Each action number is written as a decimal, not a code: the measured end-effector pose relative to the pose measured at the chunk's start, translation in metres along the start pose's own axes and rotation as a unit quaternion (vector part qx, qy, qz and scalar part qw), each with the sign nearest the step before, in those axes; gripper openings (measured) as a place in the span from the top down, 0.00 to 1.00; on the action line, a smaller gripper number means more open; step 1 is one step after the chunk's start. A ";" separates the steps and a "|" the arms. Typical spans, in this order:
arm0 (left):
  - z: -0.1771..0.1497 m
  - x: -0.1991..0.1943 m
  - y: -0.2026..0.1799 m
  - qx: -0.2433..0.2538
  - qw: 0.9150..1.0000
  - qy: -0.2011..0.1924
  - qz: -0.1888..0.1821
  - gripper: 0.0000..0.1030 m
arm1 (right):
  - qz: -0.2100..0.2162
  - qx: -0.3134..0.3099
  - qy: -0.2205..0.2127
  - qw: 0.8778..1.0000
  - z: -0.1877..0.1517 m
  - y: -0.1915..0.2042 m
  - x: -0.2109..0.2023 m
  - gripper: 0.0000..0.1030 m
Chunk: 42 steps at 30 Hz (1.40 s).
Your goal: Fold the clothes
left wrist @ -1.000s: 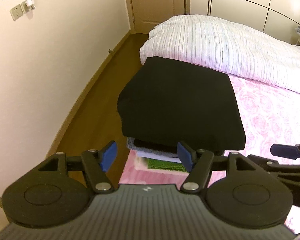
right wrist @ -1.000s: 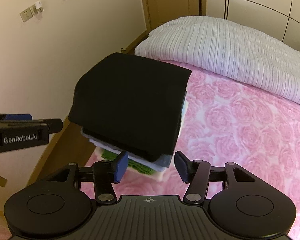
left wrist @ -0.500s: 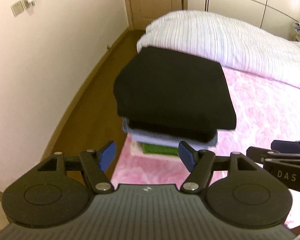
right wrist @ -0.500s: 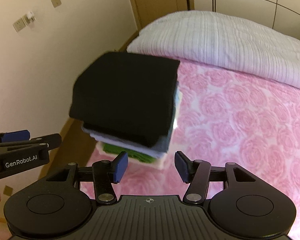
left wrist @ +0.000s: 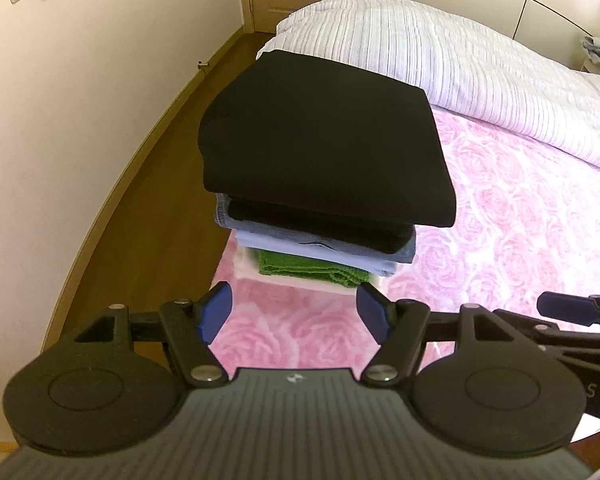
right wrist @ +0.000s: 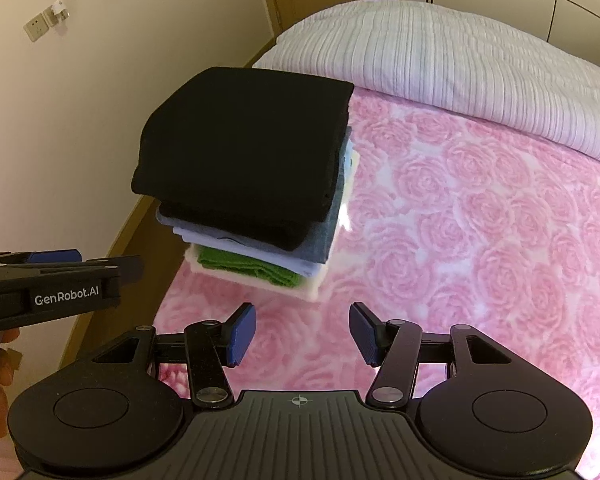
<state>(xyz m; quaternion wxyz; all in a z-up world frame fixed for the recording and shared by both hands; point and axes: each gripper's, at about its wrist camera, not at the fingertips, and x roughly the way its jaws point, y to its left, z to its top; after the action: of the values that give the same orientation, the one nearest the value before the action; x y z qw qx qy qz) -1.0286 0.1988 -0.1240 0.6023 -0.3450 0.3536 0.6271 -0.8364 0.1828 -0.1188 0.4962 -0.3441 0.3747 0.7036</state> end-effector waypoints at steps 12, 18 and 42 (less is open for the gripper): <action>0.002 -0.013 -0.046 -0.063 0.997 -0.015 0.039 0.37 | 0.031 -0.091 0.013 0.995 0.017 -0.045 -0.001 0.46; -0.010 -0.031 -0.104 -0.115 0.990 -0.021 0.080 0.37 | 0.065 -0.155 0.025 0.985 0.026 -0.099 -0.011 0.46; -0.044 -0.075 -0.283 -0.273 0.948 -0.039 0.160 0.37 | 0.133 -0.323 0.044 0.936 0.041 -0.239 -0.049 0.46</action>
<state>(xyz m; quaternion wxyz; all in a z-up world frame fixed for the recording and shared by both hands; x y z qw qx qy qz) -0.7430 0.1299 -0.0902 0.3902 -0.4103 0.1962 0.8006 -0.5992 0.2511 -0.1012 0.2433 -0.4636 0.1912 0.8302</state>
